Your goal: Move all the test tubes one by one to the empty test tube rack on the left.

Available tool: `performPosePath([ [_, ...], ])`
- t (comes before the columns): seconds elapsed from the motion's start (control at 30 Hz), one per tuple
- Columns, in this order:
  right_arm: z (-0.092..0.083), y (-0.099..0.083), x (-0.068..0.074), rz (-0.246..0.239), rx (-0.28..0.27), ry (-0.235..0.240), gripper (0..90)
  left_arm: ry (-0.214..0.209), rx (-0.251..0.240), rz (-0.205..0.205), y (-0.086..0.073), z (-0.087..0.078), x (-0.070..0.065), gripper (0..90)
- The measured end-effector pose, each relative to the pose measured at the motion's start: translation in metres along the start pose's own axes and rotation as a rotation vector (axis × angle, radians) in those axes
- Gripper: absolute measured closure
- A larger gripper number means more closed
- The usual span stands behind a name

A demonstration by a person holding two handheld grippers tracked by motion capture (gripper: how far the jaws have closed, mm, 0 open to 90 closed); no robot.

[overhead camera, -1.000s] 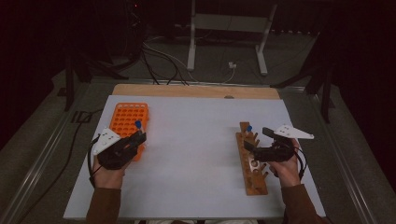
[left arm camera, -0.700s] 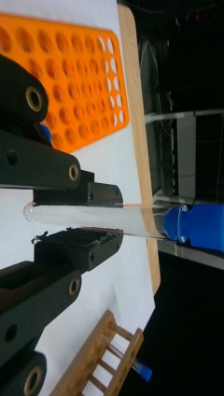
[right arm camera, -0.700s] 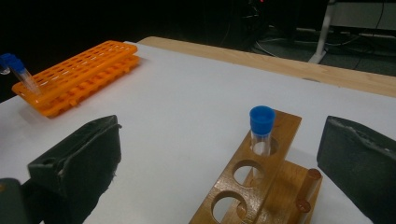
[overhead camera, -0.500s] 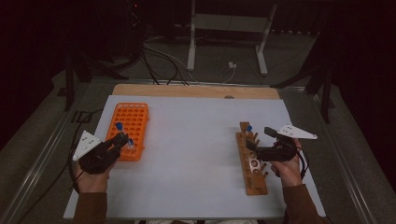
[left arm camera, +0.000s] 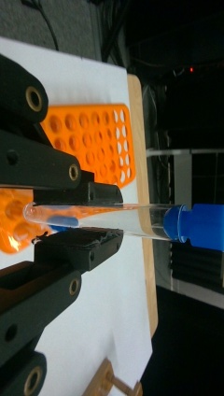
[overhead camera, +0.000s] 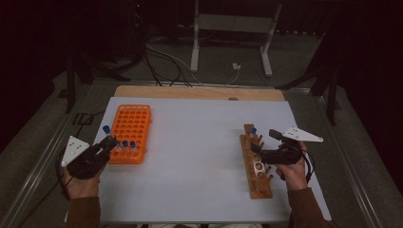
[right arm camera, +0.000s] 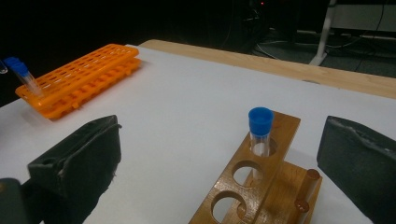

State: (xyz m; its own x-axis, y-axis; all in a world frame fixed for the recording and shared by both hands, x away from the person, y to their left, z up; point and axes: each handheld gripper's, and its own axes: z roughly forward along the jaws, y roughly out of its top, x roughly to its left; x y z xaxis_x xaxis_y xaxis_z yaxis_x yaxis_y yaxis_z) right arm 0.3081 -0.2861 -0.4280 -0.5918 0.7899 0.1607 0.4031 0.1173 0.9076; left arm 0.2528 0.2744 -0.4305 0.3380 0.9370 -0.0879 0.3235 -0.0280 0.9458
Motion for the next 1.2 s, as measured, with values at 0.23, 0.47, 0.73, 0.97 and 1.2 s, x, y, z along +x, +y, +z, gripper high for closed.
performPosePath([
  [0.23,-0.001,0.000,0.000,0.000,-0.003,0.000,0.0,0.043,0.008,-0.009,-0.006,0.000,0.010,78.1],
  [0.47,-0.002,0.000,-0.001,0.003,-0.008,0.000,0.0,0.081,0.033,-0.002,-0.016,0.009,0.017,78.1],
  [0.73,-0.002,0.000,-0.001,0.003,-0.009,0.003,0.0,0.085,0.063,-0.004,-0.026,0.017,0.023,78.1],
  [0.97,-0.001,-0.001,-0.001,0.001,-0.009,0.004,0.0,0.073,0.096,-0.009,-0.033,0.023,0.025,78.1],
  [1.2,-0.001,-0.001,0.000,0.000,-0.009,0.006,0.0,0.065,0.138,0.005,-0.038,0.028,0.023,78.1],
])
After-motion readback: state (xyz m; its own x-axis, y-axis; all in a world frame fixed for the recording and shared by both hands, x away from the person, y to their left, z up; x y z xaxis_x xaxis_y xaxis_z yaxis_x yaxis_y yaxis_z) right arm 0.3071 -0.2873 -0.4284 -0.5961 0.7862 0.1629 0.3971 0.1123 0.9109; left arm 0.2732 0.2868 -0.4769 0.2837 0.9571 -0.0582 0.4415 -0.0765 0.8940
